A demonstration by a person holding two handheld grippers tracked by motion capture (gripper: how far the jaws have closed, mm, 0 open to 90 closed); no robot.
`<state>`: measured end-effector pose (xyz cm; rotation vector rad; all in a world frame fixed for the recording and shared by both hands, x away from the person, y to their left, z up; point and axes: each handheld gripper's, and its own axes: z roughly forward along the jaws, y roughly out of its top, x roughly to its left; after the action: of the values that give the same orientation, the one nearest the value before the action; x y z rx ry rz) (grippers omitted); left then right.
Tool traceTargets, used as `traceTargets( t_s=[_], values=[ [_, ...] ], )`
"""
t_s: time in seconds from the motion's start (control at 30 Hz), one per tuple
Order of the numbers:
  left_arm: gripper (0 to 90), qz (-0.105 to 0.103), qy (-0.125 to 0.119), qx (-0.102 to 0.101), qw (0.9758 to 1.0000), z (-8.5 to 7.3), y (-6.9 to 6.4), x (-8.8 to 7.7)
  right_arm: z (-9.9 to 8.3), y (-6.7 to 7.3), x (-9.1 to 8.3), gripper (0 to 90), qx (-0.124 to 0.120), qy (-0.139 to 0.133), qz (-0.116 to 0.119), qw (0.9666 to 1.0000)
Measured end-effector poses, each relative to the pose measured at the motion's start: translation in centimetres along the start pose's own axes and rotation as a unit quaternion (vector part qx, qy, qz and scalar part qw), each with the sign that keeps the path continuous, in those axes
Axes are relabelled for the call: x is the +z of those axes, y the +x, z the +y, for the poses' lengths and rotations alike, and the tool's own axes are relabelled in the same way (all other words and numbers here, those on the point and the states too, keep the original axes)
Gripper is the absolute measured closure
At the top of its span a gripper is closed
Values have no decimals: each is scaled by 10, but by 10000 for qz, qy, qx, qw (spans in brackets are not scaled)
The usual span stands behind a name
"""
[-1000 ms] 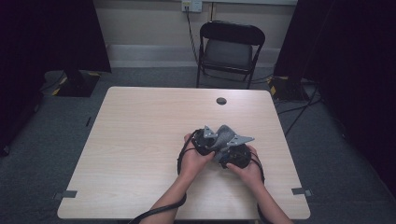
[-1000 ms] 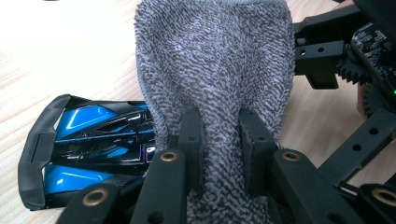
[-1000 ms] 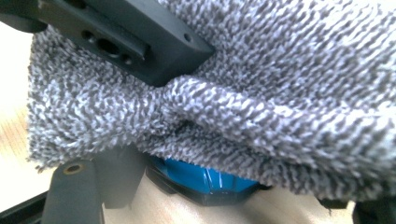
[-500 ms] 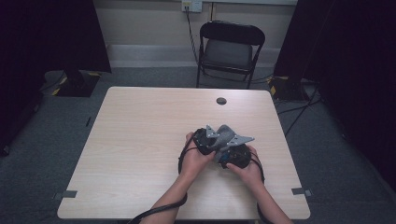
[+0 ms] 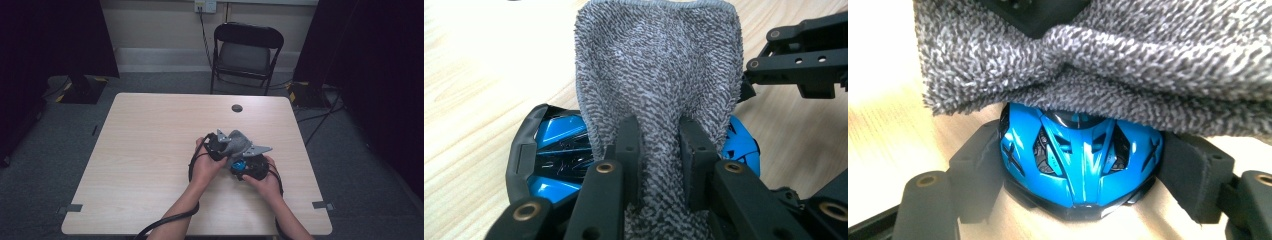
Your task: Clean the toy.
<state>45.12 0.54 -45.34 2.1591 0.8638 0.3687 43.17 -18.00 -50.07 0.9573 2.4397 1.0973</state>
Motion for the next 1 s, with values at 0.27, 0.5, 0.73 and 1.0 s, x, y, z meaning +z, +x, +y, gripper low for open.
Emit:
traceTargets(
  t_s=[0.27, 0.5, 0.73, 1.0],
  values=[
    [746, 119, 31, -41, 9999, 0, 7, -1, 0, 0, 0, 248, -3, 0, -2, 10000],
    [742, 156, 31, -183, 9997, 0, 13, -1, 0, 0, 0, 248, -3, 0, -2, 10000],
    [741, 214, -10, -268, 9994, -2, 17, -2, 0, 0, 0, 248, -5, 1, -2, 10000],
    [742, 253, -12, -403, 9989, -3, 25, -3, 0, 0, 0, 248, -5, 0, -2, 10000]
  ],
)
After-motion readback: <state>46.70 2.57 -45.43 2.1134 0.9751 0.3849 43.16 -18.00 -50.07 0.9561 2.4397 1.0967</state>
